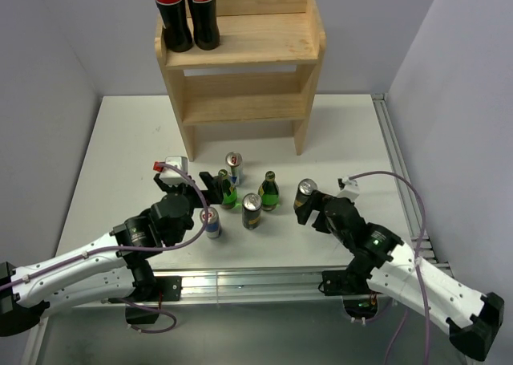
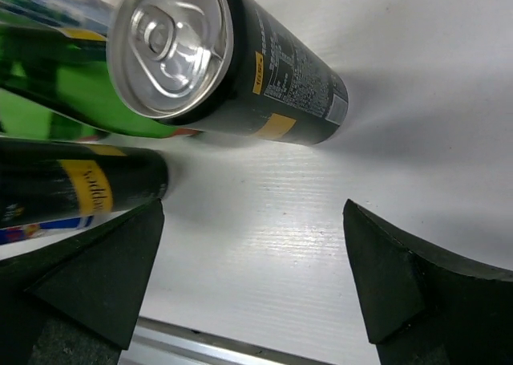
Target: Place and organize the beverage onto the shelf
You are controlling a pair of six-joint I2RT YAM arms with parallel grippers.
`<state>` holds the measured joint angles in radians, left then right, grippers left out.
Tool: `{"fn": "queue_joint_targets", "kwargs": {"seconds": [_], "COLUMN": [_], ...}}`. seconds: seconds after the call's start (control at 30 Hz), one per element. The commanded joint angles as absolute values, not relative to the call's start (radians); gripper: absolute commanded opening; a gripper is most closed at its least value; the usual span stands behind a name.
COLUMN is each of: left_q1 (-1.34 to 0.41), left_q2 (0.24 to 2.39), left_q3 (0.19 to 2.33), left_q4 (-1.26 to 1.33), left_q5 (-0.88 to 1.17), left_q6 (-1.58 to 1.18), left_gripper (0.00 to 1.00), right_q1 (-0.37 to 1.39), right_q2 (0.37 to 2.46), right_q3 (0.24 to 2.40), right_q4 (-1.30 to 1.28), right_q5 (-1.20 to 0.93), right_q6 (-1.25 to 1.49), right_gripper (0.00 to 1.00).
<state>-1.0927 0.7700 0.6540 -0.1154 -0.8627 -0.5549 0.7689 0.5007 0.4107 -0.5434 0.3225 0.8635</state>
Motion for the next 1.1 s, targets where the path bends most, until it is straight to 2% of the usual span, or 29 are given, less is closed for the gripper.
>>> {"fn": "queue_joint_targets", "kwargs": {"seconds": [0.0, 0.13, 0.4, 0.63, 1.07], "left_q1": [-1.098, -1.098, -1.098, -1.098, -1.098], "left_q2": [0.749, 0.712, 0.667, 0.686, 0.629], "left_q3": [0.631, 0.591, 0.523, 0.512, 0.476], "left_q4": [-0.055, -0.018, 0.04, 0.038, 0.04], "left_q5": [-0.893, -0.897, -0.911, -0.927, -0.933], "left_q6": [-0.519, -0.511, -0.503, -0.52, -0.512], "left_gripper": [0.99, 0.99, 0.99, 0.99, 0.99], "right_q1": [0.828, 0.888, 0.893, 0.891, 0.891], "right_q2": [0.61, 0.713, 0.839, 0.994, 1.157], "right_q3": [0.437, 0.466, 0.488, 0.54, 0.528], "right_q4": [-0.467, -0.453, -0.358, -0.298, -0.175], "right_q5": [0.442, 0.554, 0.73, 0.784, 0.9], "right_q6": [0.925, 0.948, 0.905, 0.905, 0.972], "right_gripper": [1.0, 1.0, 1.0, 1.0, 0.98]}}
